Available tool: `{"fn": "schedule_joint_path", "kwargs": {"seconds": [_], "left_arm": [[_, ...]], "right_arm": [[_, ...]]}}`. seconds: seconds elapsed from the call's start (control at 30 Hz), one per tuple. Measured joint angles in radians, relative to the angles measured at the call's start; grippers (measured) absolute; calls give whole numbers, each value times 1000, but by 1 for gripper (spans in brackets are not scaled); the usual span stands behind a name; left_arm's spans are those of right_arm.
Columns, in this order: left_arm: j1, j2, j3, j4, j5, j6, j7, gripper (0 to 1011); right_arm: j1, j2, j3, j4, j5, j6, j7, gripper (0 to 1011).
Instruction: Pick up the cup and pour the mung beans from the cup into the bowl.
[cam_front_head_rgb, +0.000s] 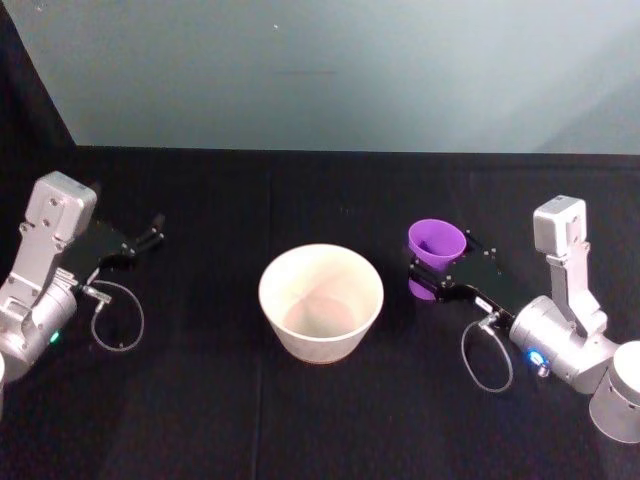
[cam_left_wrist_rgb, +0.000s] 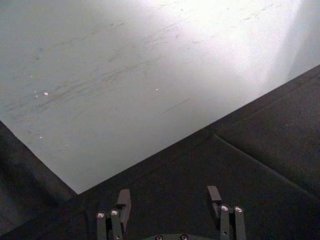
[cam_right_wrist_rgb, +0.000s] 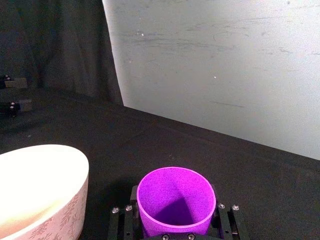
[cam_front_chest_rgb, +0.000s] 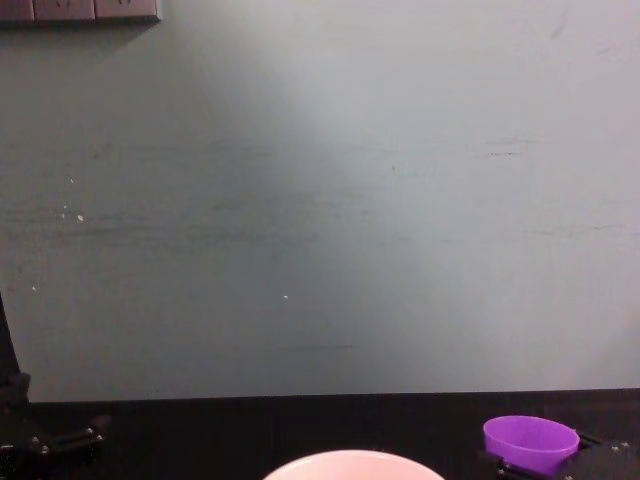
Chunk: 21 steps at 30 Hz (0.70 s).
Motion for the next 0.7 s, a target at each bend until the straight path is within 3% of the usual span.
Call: {"fn": "schedule_joint_path", "kwargs": {"seconds": [0.47, 0.7], "left_arm": [[0, 0, 0, 0, 0, 0, 0, 1000], [0, 0, 0, 0, 0, 0, 0, 1000]], "right_arm": [[-5, 3, 1, -11, -2, 2, -2, 747], [-38, 31, 17, -112, -8, 50, -20, 746]]}}
